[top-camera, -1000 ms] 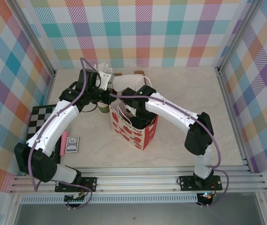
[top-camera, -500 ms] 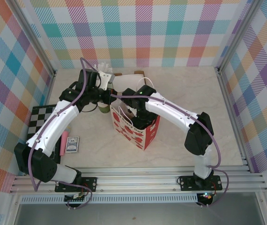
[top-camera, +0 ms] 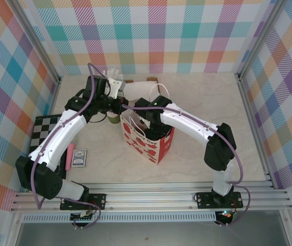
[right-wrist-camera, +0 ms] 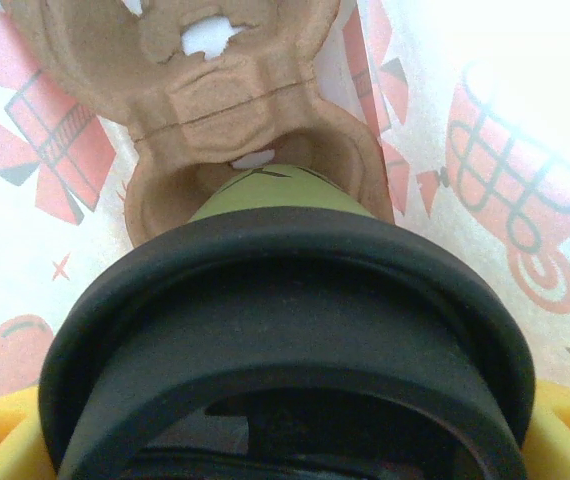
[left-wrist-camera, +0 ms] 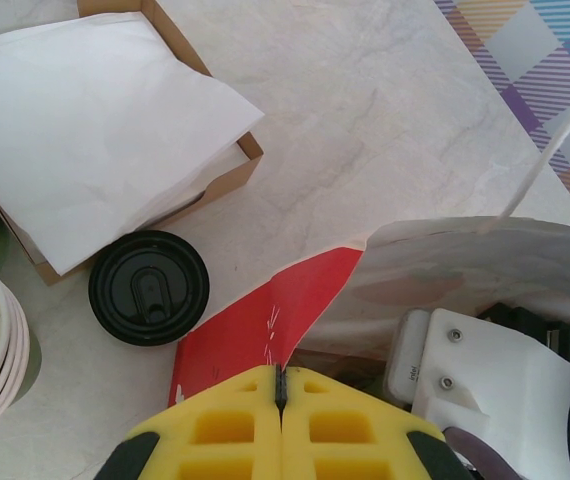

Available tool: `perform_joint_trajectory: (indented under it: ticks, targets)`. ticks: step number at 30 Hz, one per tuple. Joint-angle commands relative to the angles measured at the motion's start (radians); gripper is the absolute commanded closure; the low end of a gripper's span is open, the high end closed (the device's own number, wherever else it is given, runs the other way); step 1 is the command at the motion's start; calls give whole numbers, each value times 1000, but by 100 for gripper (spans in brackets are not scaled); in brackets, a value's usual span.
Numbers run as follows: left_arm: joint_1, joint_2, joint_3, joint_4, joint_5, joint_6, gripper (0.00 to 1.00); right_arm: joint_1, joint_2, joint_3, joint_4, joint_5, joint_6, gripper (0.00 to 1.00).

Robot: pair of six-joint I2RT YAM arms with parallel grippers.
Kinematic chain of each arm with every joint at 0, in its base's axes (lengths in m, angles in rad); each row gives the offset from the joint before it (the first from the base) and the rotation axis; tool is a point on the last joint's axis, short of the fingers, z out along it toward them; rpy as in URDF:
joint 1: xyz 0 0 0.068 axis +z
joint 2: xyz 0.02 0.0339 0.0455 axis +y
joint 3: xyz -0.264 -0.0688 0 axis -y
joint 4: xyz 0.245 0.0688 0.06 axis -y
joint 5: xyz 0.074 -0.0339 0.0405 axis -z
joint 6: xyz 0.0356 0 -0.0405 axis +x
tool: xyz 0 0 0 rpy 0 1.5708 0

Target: Pack the takeout coffee

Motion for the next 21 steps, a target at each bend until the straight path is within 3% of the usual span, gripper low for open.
perform_joint_trajectory:
  ticks: [1, 21]
  targets:
    - [14, 1, 29, 5, 16, 8, 100, -10, -37, -32, 28, 8, -7, 42]
    - [14, 7, 31, 3, 24, 3, 100, -19, -62, -72, 80, -18, -18, 42]
